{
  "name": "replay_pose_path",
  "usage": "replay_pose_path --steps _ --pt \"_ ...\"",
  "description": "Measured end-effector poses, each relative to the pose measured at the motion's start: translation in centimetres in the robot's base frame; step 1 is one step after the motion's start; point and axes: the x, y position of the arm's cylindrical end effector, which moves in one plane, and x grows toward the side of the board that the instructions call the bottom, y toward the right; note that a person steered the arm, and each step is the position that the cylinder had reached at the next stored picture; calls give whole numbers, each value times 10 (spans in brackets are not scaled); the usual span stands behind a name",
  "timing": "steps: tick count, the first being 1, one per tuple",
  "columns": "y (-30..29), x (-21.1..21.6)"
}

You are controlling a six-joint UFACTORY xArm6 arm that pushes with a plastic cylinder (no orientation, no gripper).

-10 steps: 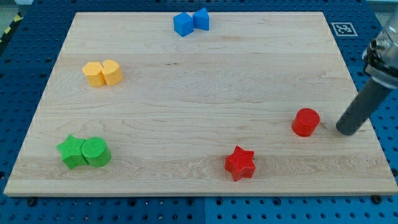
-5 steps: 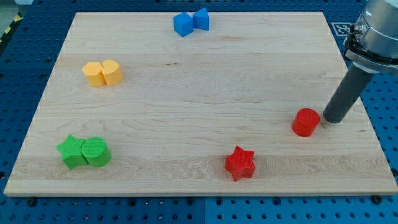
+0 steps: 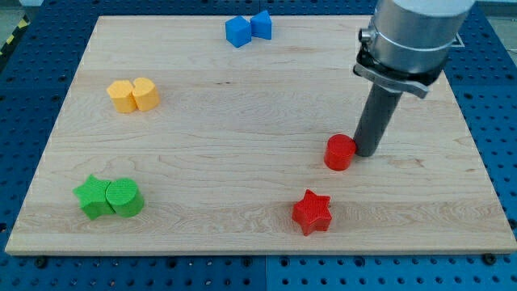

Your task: Move the red circle closer to the red star

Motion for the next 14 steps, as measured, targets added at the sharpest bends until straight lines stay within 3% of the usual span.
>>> replay_pose_path --steps 3,5,7,9,14 --pt "-27 -10" --pt "-30 8" --pt "10 10" --pt "14 10" --pt "-66 41"
